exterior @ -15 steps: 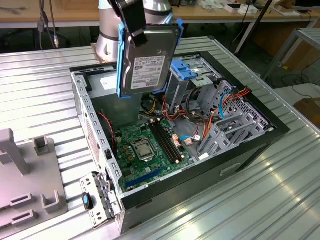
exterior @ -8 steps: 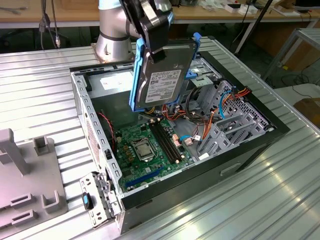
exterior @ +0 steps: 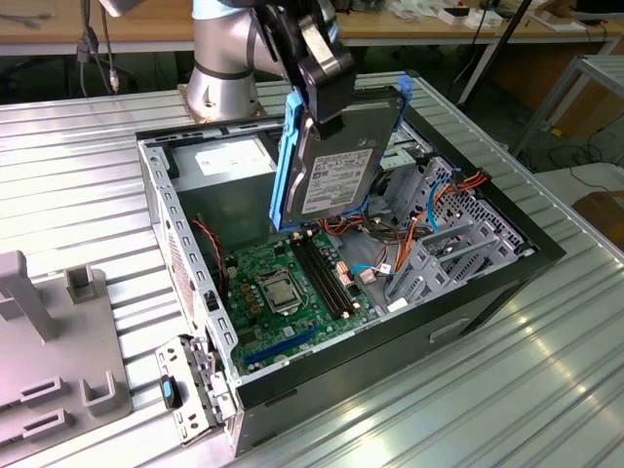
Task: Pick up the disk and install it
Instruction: 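Pick up the disk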
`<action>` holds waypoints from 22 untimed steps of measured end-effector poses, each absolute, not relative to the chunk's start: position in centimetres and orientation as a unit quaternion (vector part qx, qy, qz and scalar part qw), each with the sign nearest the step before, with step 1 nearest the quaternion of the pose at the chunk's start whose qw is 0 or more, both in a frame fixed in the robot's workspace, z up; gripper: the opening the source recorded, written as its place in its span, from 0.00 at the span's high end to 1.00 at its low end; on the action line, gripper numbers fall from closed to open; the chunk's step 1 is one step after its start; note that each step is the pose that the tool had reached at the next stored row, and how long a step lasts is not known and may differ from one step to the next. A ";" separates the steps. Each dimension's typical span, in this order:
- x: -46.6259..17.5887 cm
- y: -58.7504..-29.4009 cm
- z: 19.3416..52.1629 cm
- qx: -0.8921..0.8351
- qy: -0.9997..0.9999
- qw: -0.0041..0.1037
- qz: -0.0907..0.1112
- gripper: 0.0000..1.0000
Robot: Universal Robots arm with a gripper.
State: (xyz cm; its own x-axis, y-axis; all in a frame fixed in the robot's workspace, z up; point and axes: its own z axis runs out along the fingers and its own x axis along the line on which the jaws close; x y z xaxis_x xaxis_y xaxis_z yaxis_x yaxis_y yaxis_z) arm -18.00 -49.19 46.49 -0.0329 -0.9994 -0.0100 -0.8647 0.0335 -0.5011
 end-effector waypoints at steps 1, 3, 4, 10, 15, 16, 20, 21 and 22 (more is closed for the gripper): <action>-17.9 -49.9 46.4 -0.671 0.695 0.184 -0.183 0.63; -17.8 -51.0 46.2 -0.670 0.695 0.185 -0.184 0.63; -17.5 -51.1 46.1 -0.670 0.695 0.185 -0.184 0.63; -16.0 -51.1 45.8 -0.671 0.694 0.185 -0.184 0.63; -16.0 -51.1 45.8 -0.671 0.694 0.185 -0.184 0.63; -16.0 -51.2 45.8 -0.671 0.694 0.185 -0.184 0.63; -16.0 -51.2 45.8 -0.671 0.694 0.185 -0.184 0.63; -16.0 -51.2 45.8 -0.671 0.694 0.185 -0.184 0.63; -16.0 -51.2 45.8 -0.671 0.694 0.185 -0.184 0.63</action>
State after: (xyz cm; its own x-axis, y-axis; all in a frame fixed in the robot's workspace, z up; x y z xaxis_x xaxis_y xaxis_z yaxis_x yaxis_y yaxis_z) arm -16.00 -51.25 45.85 -0.0324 -0.9994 -0.0101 -0.8632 0.0330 -0.5038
